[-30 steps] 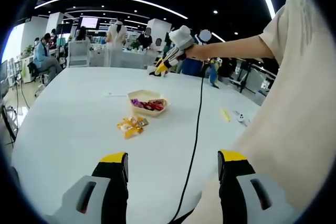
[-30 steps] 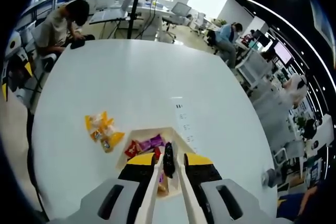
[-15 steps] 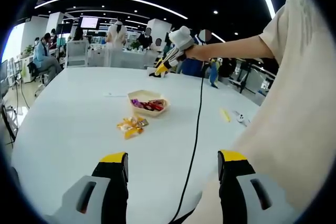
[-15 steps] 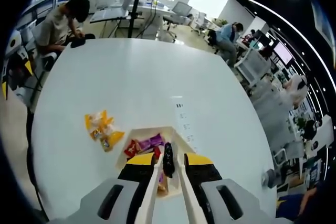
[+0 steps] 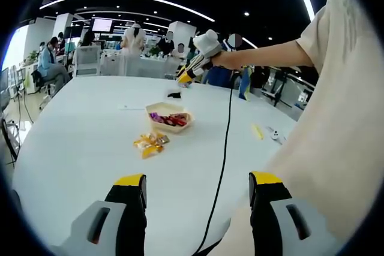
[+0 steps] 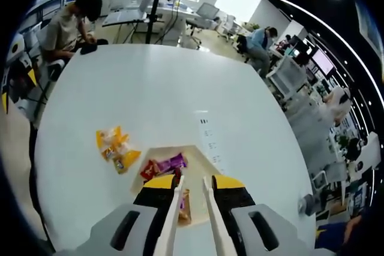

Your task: Place the target food into the container with the food tongs after gripping and lifting it, then release it inside without dropping or visibly crushing the food.

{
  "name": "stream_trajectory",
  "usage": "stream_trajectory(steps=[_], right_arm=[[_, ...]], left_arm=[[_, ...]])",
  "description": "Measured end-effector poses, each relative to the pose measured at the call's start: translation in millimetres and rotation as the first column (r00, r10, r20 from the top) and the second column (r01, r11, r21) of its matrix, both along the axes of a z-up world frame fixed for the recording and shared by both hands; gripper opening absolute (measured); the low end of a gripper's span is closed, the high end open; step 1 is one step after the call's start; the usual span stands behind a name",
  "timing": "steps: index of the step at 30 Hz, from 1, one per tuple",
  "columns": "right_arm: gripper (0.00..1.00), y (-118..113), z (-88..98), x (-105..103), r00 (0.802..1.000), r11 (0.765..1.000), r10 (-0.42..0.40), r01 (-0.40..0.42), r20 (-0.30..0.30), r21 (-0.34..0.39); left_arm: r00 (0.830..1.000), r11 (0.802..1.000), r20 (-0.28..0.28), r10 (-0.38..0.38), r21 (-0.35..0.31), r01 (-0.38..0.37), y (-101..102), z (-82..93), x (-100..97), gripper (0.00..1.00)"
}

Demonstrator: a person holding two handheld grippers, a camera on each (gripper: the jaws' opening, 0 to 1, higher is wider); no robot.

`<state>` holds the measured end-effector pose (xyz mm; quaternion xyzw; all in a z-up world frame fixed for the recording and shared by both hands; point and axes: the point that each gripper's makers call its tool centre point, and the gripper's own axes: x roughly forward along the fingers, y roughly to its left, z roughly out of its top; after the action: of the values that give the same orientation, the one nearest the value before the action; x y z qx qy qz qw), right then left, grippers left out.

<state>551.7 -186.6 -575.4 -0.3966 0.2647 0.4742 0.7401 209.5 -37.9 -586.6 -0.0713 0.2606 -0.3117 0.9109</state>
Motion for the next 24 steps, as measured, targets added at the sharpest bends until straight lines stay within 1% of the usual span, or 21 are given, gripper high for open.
stream_trajectory(steps=[12, 17, 20, 24], right_arm=[[0.24, -3, -2.0, -6, 1.0, 1.0, -0.002, 0.002, -0.005, 0.01], [0.25, -3, -5.7, -11, 1.0, 1.0, -0.003, 0.004, -0.028, 0.022], [0.26, -3, -7.1, -14, 1.0, 1.0, -0.001, 0.001, -0.031, 0.024], [0.26, 0, -10.7, -22, 0.999, 0.999, 0.004, -0.001, -0.049, 0.042]], left_arm=[[1.0, 1.0, -0.002, -0.009, 0.0, 0.009, -3, -0.6, 0.0, 0.69], [1.0, 1.0, -0.003, -0.012, 0.0, 0.012, -4, -1.2, -0.6, 0.69], [1.0, 1.0, -0.004, -0.012, 0.0, 0.012, -4, -1.4, -0.6, 0.69], [1.0, 1.0, -0.005, -0.012, 0.0, 0.012, -5, -2.0, -0.6, 0.69]])
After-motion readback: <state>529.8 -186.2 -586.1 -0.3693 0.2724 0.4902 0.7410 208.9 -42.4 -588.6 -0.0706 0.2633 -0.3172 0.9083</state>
